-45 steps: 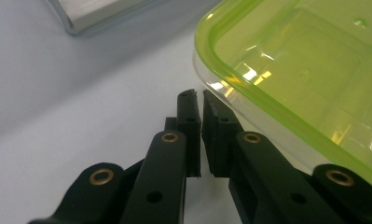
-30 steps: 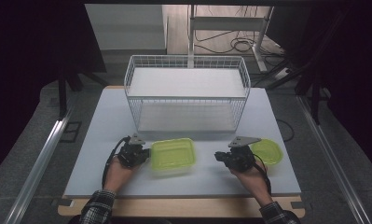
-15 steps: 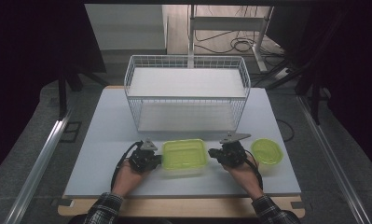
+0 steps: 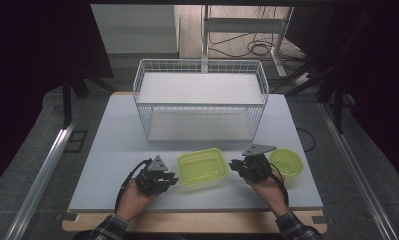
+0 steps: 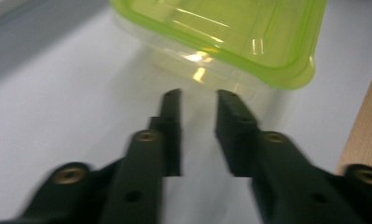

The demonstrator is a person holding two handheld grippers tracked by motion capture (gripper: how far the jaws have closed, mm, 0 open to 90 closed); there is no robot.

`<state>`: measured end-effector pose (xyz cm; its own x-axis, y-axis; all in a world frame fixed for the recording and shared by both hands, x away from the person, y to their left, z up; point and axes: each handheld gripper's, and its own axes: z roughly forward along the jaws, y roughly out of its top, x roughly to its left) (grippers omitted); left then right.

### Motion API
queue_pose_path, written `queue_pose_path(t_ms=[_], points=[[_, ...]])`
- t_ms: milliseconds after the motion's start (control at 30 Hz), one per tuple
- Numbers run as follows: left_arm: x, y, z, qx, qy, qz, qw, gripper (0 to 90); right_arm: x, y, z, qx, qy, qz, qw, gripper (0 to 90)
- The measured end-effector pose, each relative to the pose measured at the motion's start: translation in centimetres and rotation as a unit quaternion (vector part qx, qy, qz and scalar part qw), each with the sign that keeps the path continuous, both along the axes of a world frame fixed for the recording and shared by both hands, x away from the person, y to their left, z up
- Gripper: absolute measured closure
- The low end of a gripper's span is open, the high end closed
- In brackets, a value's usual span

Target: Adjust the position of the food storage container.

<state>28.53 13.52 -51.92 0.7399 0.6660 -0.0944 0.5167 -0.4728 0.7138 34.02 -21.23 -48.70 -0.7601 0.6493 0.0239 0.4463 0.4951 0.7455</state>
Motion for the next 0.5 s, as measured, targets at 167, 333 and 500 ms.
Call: queue_pose_path(t_ms=[167,333,500], points=[[-1.0,1.3,0.5,-0.023,-0.019,0.030,0.9991,38.9,-0.5,-0.9,0.3,0.010,-0.005,-0.007,0.9999,66.3],[-2.0,1.4,-0.1,-0.006,-0.030,0.041,0.9987,10.4,-1.3,-1.4,0.3,0.022,-0.003,-0.006,0.9997,46.1],[-3.2,1.4,-0.4,0.004,-0.047,0.047,0.9978,4.9,-1.4,-1.5,0.0,0.030,0.000,-0.003,0.9995,33.8]])
